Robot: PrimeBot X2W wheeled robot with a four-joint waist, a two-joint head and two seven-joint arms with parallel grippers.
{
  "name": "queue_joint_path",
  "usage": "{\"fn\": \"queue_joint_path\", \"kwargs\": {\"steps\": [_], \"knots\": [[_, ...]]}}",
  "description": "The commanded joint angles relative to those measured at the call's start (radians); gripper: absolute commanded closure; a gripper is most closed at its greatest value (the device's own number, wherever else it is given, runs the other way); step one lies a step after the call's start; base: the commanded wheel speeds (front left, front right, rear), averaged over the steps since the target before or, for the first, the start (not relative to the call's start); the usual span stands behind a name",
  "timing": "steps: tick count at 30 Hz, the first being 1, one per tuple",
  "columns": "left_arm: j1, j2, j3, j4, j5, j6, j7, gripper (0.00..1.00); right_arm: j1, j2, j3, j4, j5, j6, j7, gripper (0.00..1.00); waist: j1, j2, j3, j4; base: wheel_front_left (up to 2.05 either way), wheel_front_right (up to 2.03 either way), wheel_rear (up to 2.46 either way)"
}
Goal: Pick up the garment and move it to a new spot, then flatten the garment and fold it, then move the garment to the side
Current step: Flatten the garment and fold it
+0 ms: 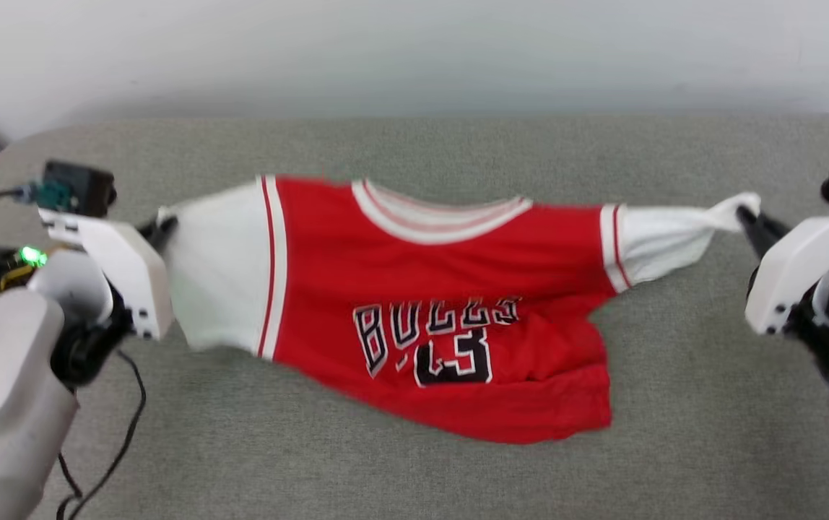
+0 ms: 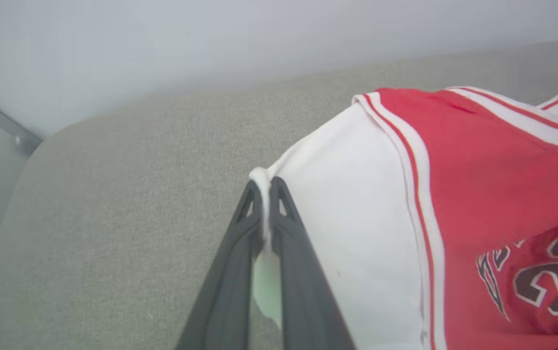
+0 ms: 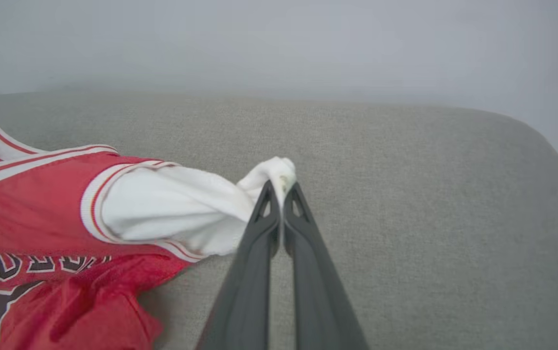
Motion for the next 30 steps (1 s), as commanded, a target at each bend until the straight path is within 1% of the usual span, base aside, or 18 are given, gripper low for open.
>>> {"fn": "queue_joint_path", "kwargs": {"steps": [1, 6, 8, 12, 16, 18, 21, 22, 23, 25, 26, 27, 30], "knots": [[-0.034, -0.006, 0.006, 0.008, 0.016, 0.014, -0.025, 1.0, -0.039, -0.016, -0.002, 0.014, -0.012, 0.0, -0.018, 1.0, 0.0, 0.0, -0.014, 0.007, 0.0, 0.0, 0.0], [-0.154, -0.024, 0.025, 0.049, 0.07, 0.051, -0.11, 1.0, -0.174, -0.052, 0.008, 0.079, -0.03, 0.0, -0.064, 1.0, 0.0, 0.0, -0.008, 0.011, 0.0, 0.0, 0.0], [-0.203, -0.035, 0.036, 0.074, 0.079, 0.056, -0.145, 1.0, -0.239, -0.069, 0.015, 0.101, -0.046, 0.0, -0.08, 1.0, 0.0, 0.0, 0.006, 0.012, 0.0, 0.0, 0.0], [-0.321, -0.056, 0.049, 0.123, 0.107, 0.053, -0.221, 1.0, -0.372, -0.088, 0.018, 0.152, -0.076, -0.001, -0.094, 1.0, 0.0, 0.0, 0.052, 0.015, 0.0, 0.0, 0.0], [-0.453, -0.061, 0.067, 0.164, 0.134, 0.05, -0.3, 1.0, -0.523, -0.099, 0.016, 0.177, -0.109, -0.001, -0.112, 1.0, 0.0, 0.0, 0.121, 0.014, 0.0, 0.0, 0.0], [-0.522, -0.067, 0.083, 0.186, 0.134, 0.041, -0.34, 1.0, -0.597, -0.1, 0.013, 0.189, -0.127, -0.001, -0.13, 1.0, 0.0, 0.0, 0.158, 0.012, 0.0, 0.0, 0.0], [-0.633, -0.059, 0.093, 0.213, 0.156, 0.033, -0.39, 1.0, -0.712, -0.101, 0.003, 0.209, -0.167, -0.001, -0.158, 1.0, 0.0, 0.0, 0.212, 0.009, 0.0, 0.0, 0.0], [-0.633, -0.059, 0.093, 0.213, 0.156, 0.033, -0.39, 1.0, -0.712, -0.101, 0.003, 0.209, -0.167, -0.001, -0.158, 1.0, 0.0, 0.0, 0.212, 0.009, 0.0, 0.0, 0.0], [-0.704, -0.052, 0.096, 0.226, 0.176, 0.031, -0.421, 1.0, -0.789, -0.089, -0.014, 0.219, -0.186, -0.001, -0.189, 1.0, 0.0, 0.0, 0.248, 0.006, 0.0, 0.0, 0.0], [-0.766, -0.049, 0.098, 0.24, 0.187, 0.027, -0.445, 1.0, -0.852, -0.084, -0.025, 0.232, -0.22, -0.001, -0.217, 1.0, 0.0, 0.0, 0.28, 0.003, 0.0, 0.0, 0.0], [-0.766, -0.049, 0.098, 0.24, 0.187, 0.027, -0.445, 1.0, -0.852, -0.084, -0.025, 0.232, -0.22, -0.001, -0.217, 1.0, 0.0, 0.0, 0.28, 0.003, 0.0, 0.0, 0.0], [-0.829, -0.05, 0.107, 0.252, 0.193, 0.023, -0.471, 1.0, -0.904, -0.076, -0.036, 0.239, -0.243, -0.001, -0.25, 1.0, 0.0, 0.0, 0.307, 0.001, 0.0, 0.0, 0.0], [-0.906, -0.046, 0.115, 0.271, 0.199, 0.014, -0.499, 1.0, -0.978, -0.054, -0.041, 0.245, -0.261, -0.001, -0.294, 1.0, 0.0, 0.0, 0.342, -0.006, 0.0, 0.0, 0.0]]}}
